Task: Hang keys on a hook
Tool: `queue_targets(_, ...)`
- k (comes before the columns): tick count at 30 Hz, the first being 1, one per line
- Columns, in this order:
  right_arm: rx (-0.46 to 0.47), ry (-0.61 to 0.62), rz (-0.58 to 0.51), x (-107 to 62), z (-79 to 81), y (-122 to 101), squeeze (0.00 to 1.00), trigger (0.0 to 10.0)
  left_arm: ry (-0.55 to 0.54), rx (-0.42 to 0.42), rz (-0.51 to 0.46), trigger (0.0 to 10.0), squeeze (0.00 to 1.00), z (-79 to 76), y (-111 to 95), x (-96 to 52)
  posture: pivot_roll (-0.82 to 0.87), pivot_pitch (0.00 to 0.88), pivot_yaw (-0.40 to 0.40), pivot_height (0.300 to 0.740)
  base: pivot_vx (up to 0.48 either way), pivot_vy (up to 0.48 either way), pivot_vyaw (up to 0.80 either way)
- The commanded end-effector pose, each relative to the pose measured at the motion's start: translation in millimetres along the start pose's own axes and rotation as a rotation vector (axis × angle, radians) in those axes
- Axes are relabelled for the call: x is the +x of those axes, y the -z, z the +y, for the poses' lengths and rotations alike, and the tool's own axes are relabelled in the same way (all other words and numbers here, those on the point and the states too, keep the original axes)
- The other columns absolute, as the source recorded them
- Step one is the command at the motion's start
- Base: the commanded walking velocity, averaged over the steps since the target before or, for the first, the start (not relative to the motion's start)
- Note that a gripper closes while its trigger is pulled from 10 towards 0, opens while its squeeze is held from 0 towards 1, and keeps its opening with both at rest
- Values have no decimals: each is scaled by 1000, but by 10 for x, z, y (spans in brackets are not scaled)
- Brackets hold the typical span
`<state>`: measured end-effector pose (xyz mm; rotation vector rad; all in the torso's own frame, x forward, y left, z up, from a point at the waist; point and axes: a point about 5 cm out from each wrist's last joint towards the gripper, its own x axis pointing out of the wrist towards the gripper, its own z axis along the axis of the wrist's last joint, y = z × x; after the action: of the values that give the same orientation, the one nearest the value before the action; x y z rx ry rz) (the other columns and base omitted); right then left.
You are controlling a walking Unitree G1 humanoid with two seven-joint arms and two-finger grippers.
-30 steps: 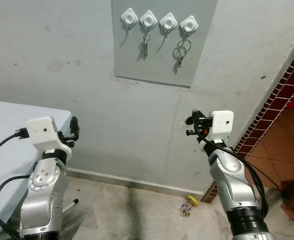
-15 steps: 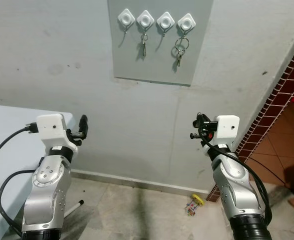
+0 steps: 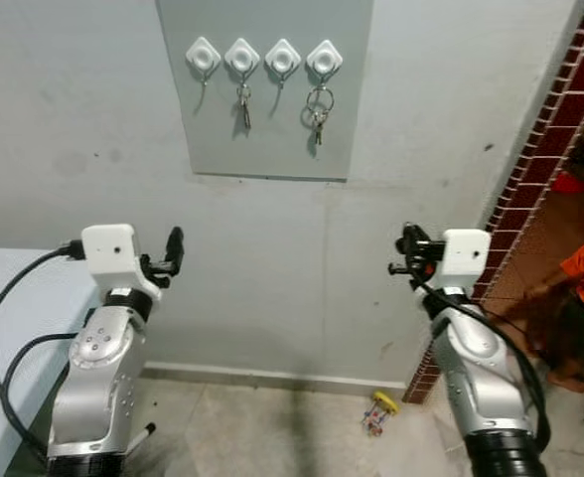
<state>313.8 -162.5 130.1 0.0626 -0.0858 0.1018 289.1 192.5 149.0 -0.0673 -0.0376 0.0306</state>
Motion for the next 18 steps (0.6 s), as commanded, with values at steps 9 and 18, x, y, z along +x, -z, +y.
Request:
queue_targets(9,8,-50,-10,43,110,-52,0,10000,-42,-4,-10,10000,0,64,-28,-10,-79,0,3,740,398,0,0)
queue_targets(18,-11,-93,0,42,122,-53,0,10000,-90,-42,14,10000,0,57,5,3,-77,0,-8,740,194,0,0)
